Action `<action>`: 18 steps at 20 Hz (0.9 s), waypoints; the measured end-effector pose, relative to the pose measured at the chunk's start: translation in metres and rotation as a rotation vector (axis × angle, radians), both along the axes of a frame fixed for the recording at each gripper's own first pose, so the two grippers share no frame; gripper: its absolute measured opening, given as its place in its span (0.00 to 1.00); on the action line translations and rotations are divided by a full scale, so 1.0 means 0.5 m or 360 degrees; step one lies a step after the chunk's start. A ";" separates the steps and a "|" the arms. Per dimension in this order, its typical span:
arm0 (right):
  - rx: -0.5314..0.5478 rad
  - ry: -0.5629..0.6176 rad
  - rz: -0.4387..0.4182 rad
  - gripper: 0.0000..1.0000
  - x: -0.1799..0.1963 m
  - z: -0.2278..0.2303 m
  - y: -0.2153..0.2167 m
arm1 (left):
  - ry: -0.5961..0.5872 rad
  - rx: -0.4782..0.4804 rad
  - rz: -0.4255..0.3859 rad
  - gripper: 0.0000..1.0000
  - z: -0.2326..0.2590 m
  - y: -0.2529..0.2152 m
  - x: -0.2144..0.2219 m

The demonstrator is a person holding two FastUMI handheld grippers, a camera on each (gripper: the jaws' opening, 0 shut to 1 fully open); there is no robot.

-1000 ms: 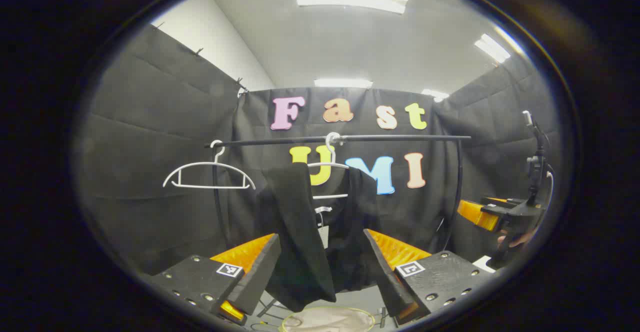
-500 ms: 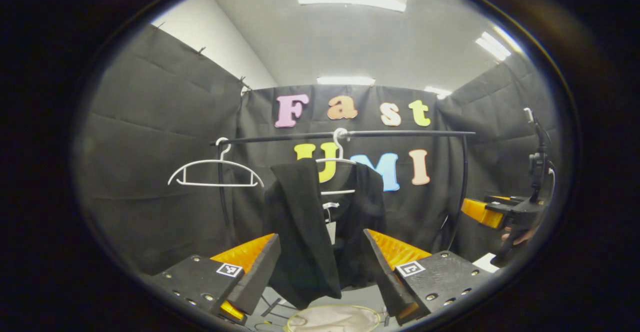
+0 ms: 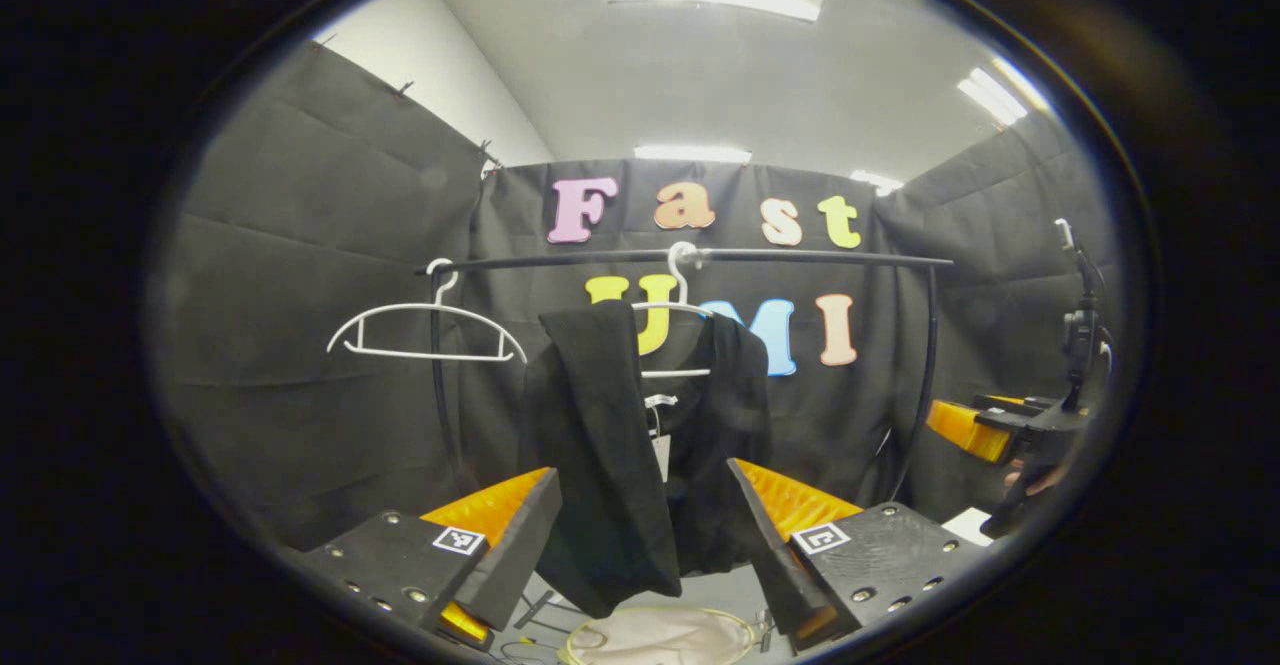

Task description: Grasp the clothes on the hanger with both hands and then place them into the laundry hamper below.

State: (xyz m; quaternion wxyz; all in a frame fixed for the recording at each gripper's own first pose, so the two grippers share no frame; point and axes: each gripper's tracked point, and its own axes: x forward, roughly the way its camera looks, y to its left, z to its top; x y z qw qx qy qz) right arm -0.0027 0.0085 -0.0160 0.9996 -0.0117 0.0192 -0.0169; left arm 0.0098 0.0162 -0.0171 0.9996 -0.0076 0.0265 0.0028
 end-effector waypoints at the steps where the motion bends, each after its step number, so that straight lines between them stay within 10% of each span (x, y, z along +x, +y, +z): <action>1: 0.0007 0.0011 -0.0002 0.98 0.001 -0.002 0.003 | 0.0010 0.0012 0.0004 0.94 -0.001 0.001 0.002; 8: 0.0036 -0.0001 -0.0003 0.98 0.030 0.012 0.004 | 0.0034 -0.0004 0.0024 0.94 0.004 -0.018 0.064; 18: 0.0100 0.0056 0.0072 0.98 0.186 -0.029 -0.050 | 0.0153 -0.0071 0.0375 0.94 -0.034 0.025 0.213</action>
